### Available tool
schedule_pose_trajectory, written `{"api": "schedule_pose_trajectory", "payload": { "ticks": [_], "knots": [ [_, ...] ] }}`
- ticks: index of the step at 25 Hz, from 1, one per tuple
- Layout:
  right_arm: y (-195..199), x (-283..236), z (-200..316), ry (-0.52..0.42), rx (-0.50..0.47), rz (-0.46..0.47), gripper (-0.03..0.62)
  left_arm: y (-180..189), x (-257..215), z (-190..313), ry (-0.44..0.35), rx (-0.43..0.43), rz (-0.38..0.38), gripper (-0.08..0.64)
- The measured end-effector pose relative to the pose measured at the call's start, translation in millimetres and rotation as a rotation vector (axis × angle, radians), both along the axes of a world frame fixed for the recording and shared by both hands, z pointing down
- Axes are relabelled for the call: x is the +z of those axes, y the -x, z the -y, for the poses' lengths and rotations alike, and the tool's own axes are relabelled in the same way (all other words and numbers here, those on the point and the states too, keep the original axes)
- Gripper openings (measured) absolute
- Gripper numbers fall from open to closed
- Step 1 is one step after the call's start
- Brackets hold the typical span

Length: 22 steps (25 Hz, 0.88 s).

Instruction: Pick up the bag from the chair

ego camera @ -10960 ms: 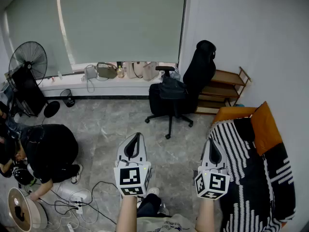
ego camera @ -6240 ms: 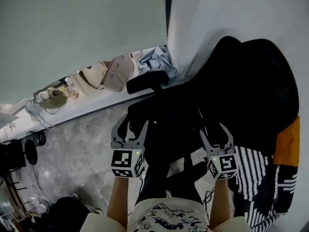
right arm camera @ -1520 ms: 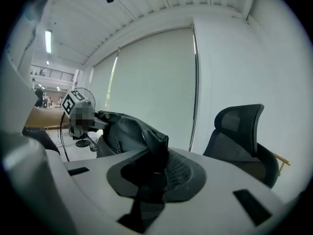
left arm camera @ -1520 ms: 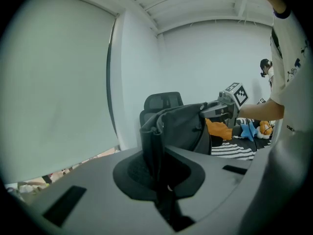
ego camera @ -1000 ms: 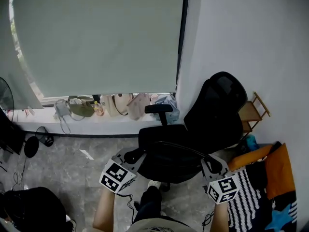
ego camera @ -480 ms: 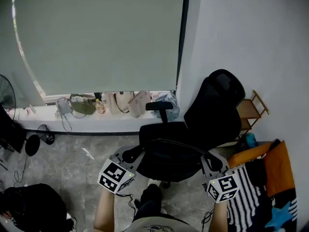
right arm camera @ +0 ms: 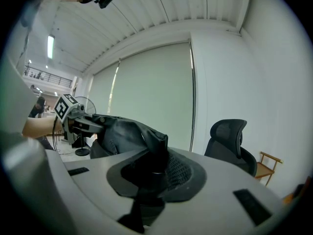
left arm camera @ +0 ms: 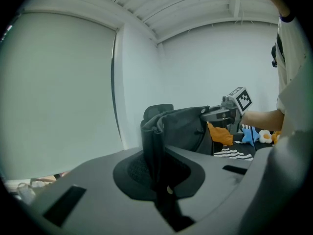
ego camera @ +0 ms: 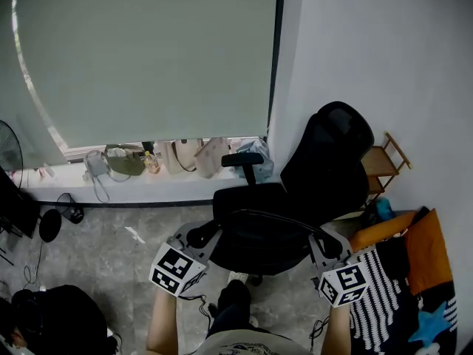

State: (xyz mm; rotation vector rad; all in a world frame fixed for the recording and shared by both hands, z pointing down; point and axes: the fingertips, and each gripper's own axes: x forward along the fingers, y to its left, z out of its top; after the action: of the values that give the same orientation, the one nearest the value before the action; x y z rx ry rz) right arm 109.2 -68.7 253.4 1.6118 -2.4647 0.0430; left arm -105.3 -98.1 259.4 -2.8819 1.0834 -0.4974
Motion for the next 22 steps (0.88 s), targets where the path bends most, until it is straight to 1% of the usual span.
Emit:
{"api": "schedule_pose_trajectory", "payload": {
  "ticks": [12,22],
  "knots": [
    [4.0,-5.2,1.1,-0.006,0.005,-0.008,0.084,4.1,-2.0,-1.4,0.002,0.003,-0.012,0.025],
    [-1.7,-6.9,1.2,-0.011,0.017,-0.001,0.084,-1.6,-5.2,0.8,-0.009,0.012,-0.015,0.024]
  ]
}}
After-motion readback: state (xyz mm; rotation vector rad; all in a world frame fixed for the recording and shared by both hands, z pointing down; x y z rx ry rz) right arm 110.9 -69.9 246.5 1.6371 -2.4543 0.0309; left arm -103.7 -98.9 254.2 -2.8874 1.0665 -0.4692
